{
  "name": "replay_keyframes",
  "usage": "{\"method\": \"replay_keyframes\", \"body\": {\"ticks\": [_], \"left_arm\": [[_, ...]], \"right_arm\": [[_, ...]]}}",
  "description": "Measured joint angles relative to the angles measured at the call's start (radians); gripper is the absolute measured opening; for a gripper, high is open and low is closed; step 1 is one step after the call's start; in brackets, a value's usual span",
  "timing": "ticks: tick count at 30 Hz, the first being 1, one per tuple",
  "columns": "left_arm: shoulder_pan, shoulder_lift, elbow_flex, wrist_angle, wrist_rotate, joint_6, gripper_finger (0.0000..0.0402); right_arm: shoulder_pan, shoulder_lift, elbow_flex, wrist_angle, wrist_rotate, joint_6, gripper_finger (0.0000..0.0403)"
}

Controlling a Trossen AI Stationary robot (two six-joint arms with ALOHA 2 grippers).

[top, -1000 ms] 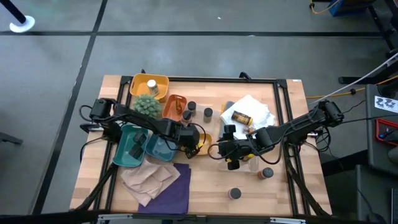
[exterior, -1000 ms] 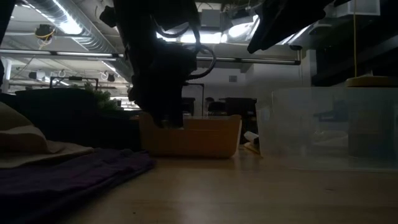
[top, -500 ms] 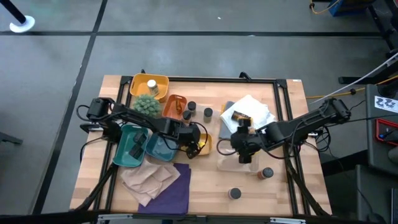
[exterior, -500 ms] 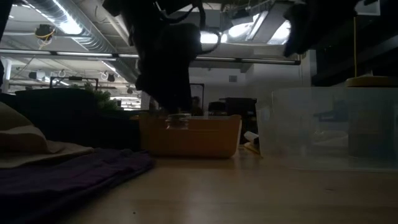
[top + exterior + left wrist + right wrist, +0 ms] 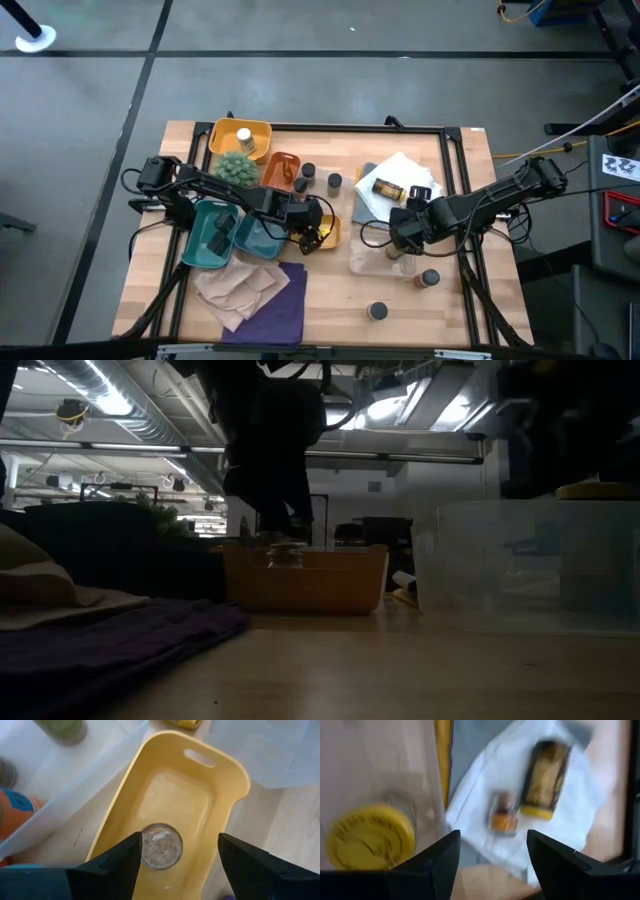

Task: Sort spices by type
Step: Put the brown seasoning bottle into the bottom yellow bin

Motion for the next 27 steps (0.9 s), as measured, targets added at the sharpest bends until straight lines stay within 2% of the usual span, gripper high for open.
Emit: {"method": "replay_keyframes", "body": {"ticks": [7,11,14,21,27], "left_arm": [[0.0,-0.003,0.0,0.007,0.0,0.003,0.0244],[0.0,-0.003,0.0,0.007,0.0,0.019,0.0244],[0.0,-0.003,0.0,0.007,0.0,0.019,0.0244],[0.0,-0.003,0.0,0.007,0.0,0.019,0.0244],[0.0,-0.002,0.0,0.007,0.0,0.049,0.0244]], "right_arm": [[-0.106,-0.001,-0.125,0.0,-0.064,-0.011,0.023],[-0.2,-0.001,-0.177,0.028,-0.072,-0.066,0.023],[-0.27,-0.001,-0.205,0.088,-0.125,-0.131,0.023],[-0.401,-0.001,-0.212,0.157,-0.278,-0.255,0.023],[-0.484,-0.001,-0.212,0.207,-0.304,-0.257,0.023]]}}
